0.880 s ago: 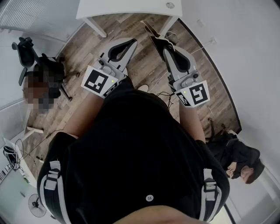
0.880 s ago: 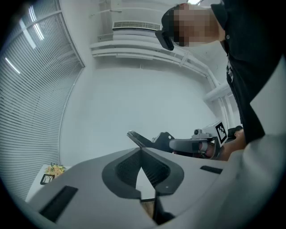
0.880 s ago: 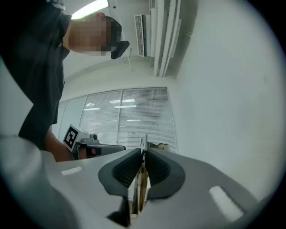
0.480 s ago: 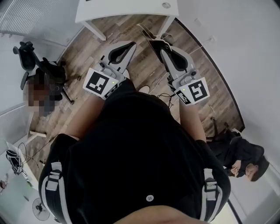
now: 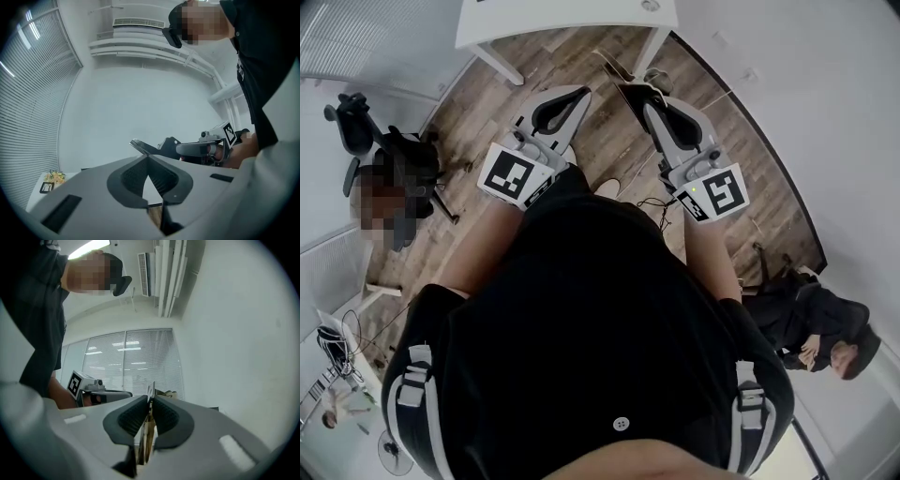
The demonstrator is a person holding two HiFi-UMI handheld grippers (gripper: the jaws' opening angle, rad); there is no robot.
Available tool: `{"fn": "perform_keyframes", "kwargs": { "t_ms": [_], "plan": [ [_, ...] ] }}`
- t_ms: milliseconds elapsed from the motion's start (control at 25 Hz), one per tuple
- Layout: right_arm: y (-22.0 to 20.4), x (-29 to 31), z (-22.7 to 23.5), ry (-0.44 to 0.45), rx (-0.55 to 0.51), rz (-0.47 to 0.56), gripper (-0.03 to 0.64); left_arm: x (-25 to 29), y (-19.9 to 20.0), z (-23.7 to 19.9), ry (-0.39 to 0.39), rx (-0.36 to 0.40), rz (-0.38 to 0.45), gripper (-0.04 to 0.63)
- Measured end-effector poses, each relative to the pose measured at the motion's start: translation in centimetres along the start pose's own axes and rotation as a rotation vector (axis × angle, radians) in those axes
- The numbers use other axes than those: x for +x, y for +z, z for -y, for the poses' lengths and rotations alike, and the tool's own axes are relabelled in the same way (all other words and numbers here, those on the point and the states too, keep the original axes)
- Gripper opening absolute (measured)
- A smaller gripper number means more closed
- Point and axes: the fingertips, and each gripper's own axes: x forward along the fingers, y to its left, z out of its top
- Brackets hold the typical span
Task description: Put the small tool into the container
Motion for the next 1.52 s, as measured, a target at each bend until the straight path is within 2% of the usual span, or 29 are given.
{"fn": "perform_keyframes", "kwargs": {
  "t_ms": [280, 680, 920, 1120, 1320, 1520],
  "plan": [
    [0.0, -1.5, 1.3, -0.040, 0.027, 0.011, 0.043, 1.0, 0.1, 1.0, -0.020, 0.011, 0.000, 0.008],
    [0.0, -1.5, 3.6, -0.049, 0.035, 0.013, 0.043, 2.6, -0.4, 1.3, -0.024, 0.007, -0.013, 0.008],
    [-0.2, 1.1, 5.5, -0.044, 0.026, -0.002, 0.043, 4.5, -0.7, -1.8, -0.017, -0.026, -0.006, 0.008],
    [-0.1, 3.6, 8.0, -0.046, 0.013, -0.015, 0.043, 6.7, -0.9, -4.6, -0.023, -0.005, -0.005, 0.008],
    [-0.1, 6.5, 10.6, -0.042, 0.012, -0.028, 0.043, 9.0, -1.1, -7.9, -0.016, -0.028, 0.000, 0.008],
    [0.1, 9.9, 13.3, -0.045, 0.012, -0.037, 0.043, 11.3, -0.2, -11.2, -0.025, -0.018, 0.004, 0.008]
  ]
}}
